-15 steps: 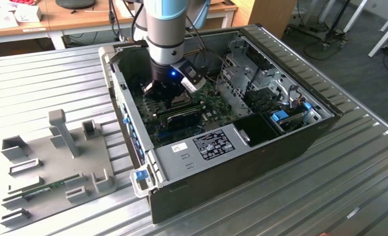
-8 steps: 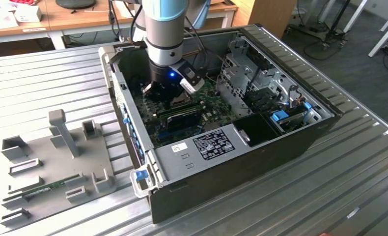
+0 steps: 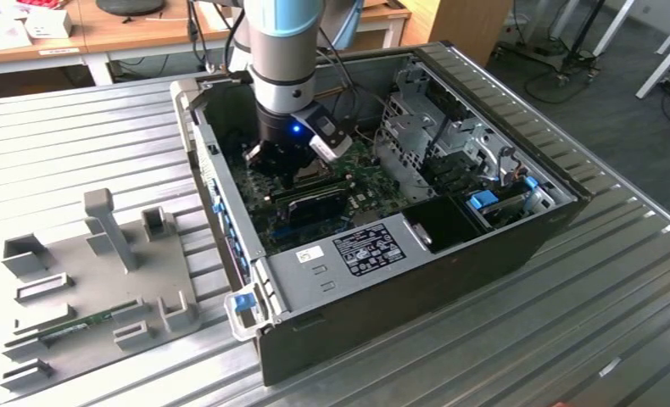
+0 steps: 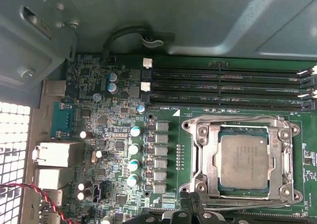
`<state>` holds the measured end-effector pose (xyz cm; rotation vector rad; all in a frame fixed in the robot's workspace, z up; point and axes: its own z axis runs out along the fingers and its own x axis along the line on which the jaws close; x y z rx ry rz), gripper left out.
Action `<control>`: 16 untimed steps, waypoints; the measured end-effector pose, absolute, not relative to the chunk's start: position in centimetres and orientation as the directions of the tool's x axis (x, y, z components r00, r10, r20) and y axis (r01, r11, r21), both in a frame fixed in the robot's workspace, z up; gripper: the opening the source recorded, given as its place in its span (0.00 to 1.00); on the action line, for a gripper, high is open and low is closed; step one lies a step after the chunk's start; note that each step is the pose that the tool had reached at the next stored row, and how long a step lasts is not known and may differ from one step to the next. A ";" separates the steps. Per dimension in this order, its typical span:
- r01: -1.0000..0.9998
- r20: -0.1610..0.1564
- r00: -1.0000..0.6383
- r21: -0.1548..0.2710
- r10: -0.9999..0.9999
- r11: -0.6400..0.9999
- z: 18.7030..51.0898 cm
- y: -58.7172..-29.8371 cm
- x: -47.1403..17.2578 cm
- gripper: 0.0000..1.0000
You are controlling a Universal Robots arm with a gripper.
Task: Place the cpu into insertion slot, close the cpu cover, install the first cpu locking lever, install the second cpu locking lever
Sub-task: 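Install the second cpu locking lever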
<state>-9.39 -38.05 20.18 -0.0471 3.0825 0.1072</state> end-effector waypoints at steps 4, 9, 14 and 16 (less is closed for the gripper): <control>-0.032 -0.058 -0.998 0.069 -0.028 0.997 20.1 -37.9 -9.4 0.10; -0.032 -0.058 -0.998 0.074 -0.028 0.997 20.1 -37.8 -9.4 0.10; -0.032 -0.059 -0.998 0.079 -0.028 0.996 20.1 -37.7 -9.5 0.10; -0.032 -0.059 -0.998 0.080 -0.028 0.996 20.0 -37.7 -9.6 0.10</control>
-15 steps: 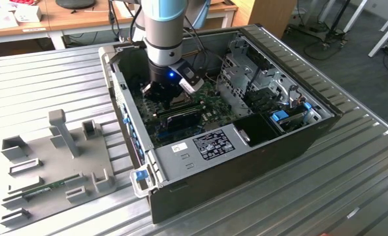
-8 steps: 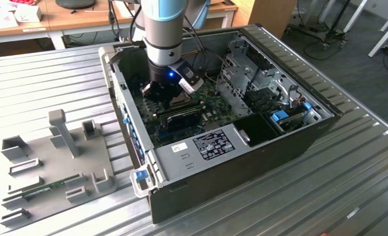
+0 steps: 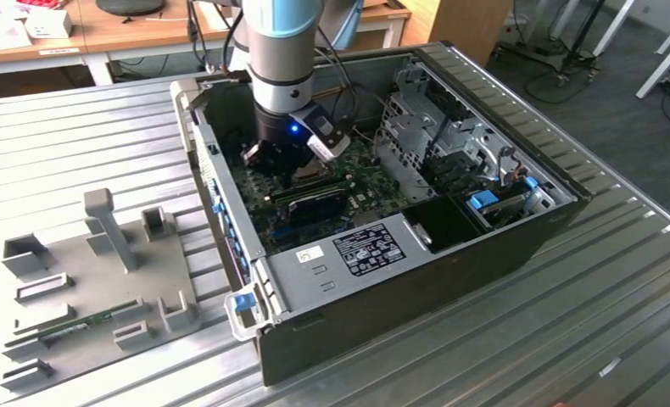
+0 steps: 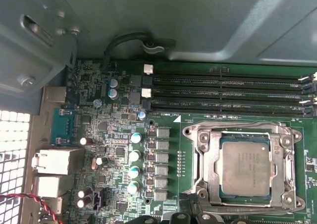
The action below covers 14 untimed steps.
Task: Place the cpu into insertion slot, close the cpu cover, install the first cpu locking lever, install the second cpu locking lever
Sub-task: 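Install the second cpu locking lever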
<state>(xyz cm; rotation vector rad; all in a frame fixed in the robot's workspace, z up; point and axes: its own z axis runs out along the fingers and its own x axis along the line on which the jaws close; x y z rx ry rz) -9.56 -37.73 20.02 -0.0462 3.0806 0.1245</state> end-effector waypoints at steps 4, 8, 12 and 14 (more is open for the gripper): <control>-0.032 -0.059 -0.998 0.080 -0.028 0.996 19.9 -37.7 -9.6 0.10; -0.032 -0.060 -0.998 0.080 -0.028 0.996 19.6 -37.7 -9.7 0.10; -0.032 -0.059 -0.998 0.080 -0.028 0.996 19.6 -37.7 -9.7 0.10; -0.032 -0.059 -0.998 0.080 -0.028 0.996 19.5 -37.7 -9.7 0.10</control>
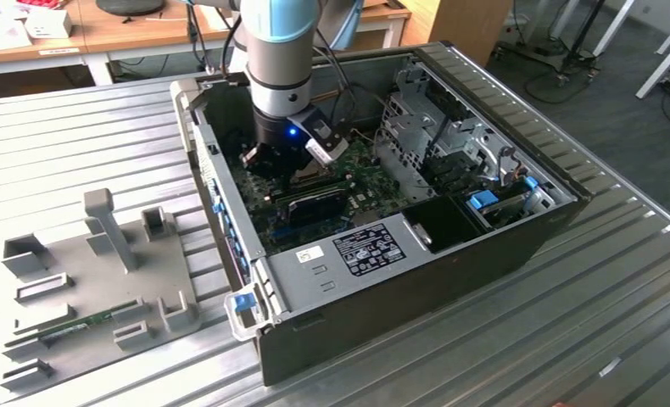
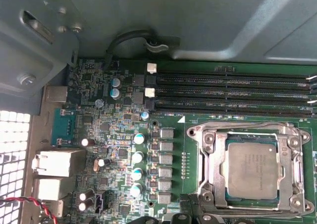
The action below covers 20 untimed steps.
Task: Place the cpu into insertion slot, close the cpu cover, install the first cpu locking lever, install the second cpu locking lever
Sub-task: 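Install the second cpu locking lever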
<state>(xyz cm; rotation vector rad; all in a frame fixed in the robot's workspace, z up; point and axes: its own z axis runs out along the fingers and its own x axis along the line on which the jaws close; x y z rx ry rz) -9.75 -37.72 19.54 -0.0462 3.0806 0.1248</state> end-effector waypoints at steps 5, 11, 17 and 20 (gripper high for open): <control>-0.032 -0.059 -0.998 0.080 -0.027 0.996 19.5 -37.8 -9.7 0.10; -0.032 -0.059 -0.998 0.080 -0.028 0.996 19.6 -37.8 -9.7 0.10; -0.032 -0.059 -0.998 0.080 -0.027 0.996 19.9 -37.8 -9.7 0.10; -0.032 -0.059 -0.998 0.080 -0.028 0.996 20.1 -37.8 -9.7 0.10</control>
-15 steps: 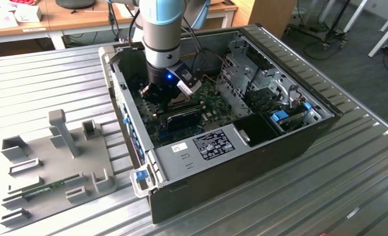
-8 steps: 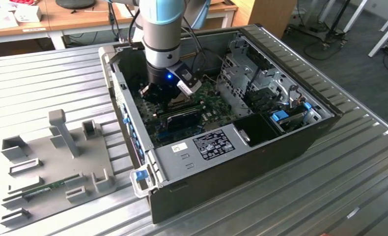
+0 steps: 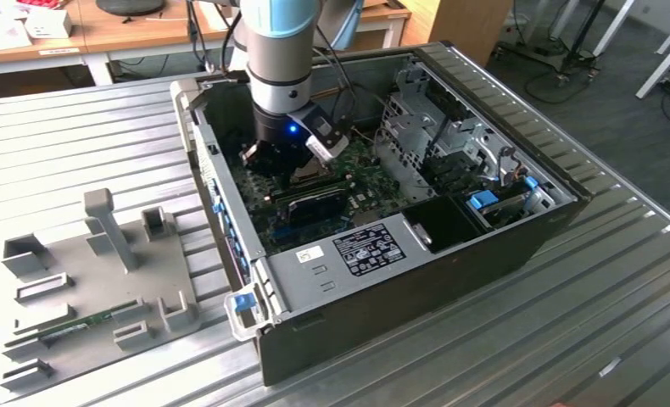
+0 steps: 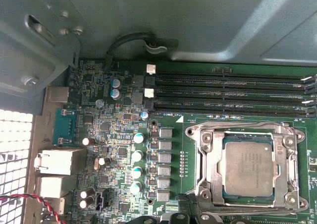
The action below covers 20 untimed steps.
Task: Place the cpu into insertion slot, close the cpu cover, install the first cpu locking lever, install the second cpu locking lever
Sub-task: 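Install the second cpu locking lever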
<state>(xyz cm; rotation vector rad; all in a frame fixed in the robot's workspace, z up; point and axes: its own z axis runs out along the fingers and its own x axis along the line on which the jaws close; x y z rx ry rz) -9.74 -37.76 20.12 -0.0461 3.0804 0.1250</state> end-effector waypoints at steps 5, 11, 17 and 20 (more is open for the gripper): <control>-0.032 -0.059 -0.998 0.080 -0.028 0.996 20.6 -37.8 -9.7 0.10; -0.032 -0.059 -0.998 0.080 -0.028 0.996 21.3 -37.8 -9.7 0.10; -0.032 -0.060 -0.998 0.080 -0.028 0.996 21.7 -37.8 -9.7 0.10; -0.032 -0.059 -0.998 0.080 -0.028 0.996 21.7 -37.8 -9.7 0.10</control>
